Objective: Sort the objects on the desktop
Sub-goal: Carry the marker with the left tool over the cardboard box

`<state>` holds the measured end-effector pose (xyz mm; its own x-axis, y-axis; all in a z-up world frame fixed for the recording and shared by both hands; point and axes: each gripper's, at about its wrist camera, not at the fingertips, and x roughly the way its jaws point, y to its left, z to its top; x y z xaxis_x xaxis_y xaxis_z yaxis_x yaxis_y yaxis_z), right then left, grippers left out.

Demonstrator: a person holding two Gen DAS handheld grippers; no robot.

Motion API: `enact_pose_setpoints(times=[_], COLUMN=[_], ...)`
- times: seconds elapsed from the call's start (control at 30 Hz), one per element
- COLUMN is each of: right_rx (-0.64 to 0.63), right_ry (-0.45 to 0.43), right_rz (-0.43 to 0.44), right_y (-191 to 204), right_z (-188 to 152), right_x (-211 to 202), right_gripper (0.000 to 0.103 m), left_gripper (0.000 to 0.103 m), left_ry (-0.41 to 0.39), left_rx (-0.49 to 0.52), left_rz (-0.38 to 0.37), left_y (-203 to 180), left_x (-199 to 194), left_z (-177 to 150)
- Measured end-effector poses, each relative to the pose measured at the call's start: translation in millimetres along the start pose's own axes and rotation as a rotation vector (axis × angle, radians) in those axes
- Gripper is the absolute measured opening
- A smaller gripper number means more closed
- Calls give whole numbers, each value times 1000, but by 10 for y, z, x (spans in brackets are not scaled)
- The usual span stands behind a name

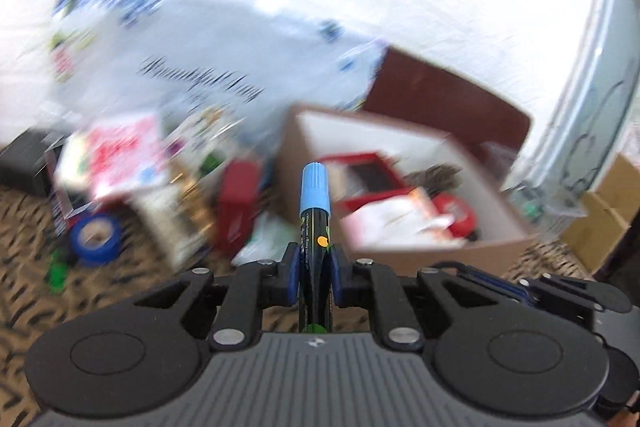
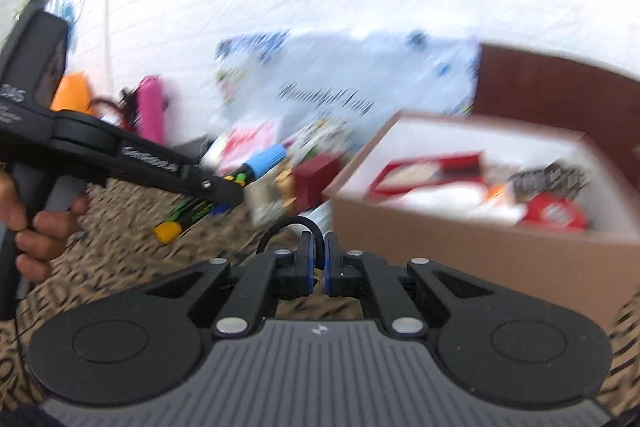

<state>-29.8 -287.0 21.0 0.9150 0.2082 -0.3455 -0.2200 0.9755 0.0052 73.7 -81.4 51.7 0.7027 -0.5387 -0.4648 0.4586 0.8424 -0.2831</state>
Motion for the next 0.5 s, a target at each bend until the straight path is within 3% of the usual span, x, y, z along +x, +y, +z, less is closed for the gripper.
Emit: enact_pose_setpoints(times=[0.17,0.5], right_rx=[-8,21], right_ry=[-68,-59], right_rz=[-113,-303], right_y=[-389,-1194], right_z=[222,390], right_x=[-130,34], right_gripper=[2,2], left_gripper=[15,15], left_ry=[-9,52], left_rx=[10,63], left_rz=[-84,-210], left_y=[-400,-1165], left_x=[243,1028], left_z=[292,508])
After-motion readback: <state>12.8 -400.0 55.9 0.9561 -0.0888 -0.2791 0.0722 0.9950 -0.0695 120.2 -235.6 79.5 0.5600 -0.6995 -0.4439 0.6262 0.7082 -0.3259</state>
